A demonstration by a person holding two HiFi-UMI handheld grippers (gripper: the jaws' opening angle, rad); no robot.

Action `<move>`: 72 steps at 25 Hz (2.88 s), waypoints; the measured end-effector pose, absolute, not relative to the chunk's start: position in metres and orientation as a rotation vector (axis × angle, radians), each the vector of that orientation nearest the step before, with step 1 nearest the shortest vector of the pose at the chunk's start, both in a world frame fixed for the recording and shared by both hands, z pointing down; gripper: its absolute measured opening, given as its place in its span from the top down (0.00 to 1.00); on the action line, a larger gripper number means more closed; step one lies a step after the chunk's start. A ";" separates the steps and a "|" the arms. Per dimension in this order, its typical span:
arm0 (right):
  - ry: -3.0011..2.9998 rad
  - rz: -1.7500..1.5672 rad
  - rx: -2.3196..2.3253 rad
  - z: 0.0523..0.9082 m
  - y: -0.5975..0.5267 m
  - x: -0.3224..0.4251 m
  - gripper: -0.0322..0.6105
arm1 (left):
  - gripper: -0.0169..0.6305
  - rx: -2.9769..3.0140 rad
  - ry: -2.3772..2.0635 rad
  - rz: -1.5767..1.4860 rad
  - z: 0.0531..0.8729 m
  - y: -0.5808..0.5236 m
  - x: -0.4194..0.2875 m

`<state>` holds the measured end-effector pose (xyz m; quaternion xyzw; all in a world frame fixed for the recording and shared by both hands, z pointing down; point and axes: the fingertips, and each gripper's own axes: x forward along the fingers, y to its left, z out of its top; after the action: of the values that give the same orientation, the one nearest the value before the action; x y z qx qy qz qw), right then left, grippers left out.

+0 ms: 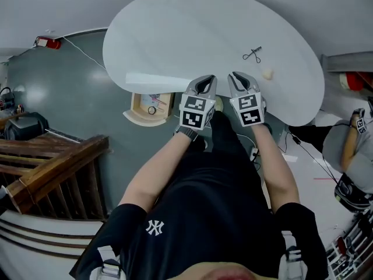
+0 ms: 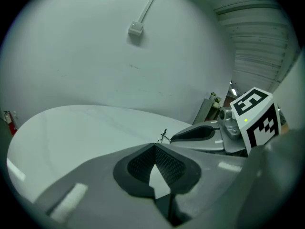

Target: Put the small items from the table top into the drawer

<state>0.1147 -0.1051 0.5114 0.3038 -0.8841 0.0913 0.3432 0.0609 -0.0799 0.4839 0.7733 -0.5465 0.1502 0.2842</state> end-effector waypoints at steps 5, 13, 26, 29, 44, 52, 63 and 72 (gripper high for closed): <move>-2.234 0.310 0.890 0.525 -0.119 0.162 0.81 | 0.97 2.104 -1.375 0.425 0.493 -0.094 0.101; -2.131 0.384 1.080 0.543 -0.146 0.228 0.74 | 0.97 2.133 -1.282 0.466 0.507 -0.115 0.146; -1.986 0.581 1.256 0.595 -0.181 0.284 0.57 | 0.97 2.117 -1.233 0.522 0.529 -0.131 0.173; -1.979 0.621 1.254 0.603 -0.186 0.283 0.55 | 0.97 2.109 -1.233 0.533 0.533 -0.132 0.173; -1.897 0.695 1.292 0.616 -0.187 0.290 0.63 | 0.97 2.084 -1.250 0.524 0.539 -0.127 0.153; -1.988 0.667 1.285 0.585 -0.182 0.257 0.63 | 0.97 2.094 -1.271 0.488 0.527 -0.118 0.137; -2.177 0.600 1.161 0.545 -0.142 0.178 0.63 | 0.97 2.086 -1.351 0.427 0.507 -0.088 0.095; -2.284 0.524 1.011 0.525 -0.099 0.109 0.63 | 0.97 2.028 -1.463 0.371 0.496 -0.050 0.047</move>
<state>0.1093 -0.0987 0.5247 0.3791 -0.8563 0.1964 0.2906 0.0469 -0.0498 0.4961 0.7649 -0.5516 0.1400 0.3018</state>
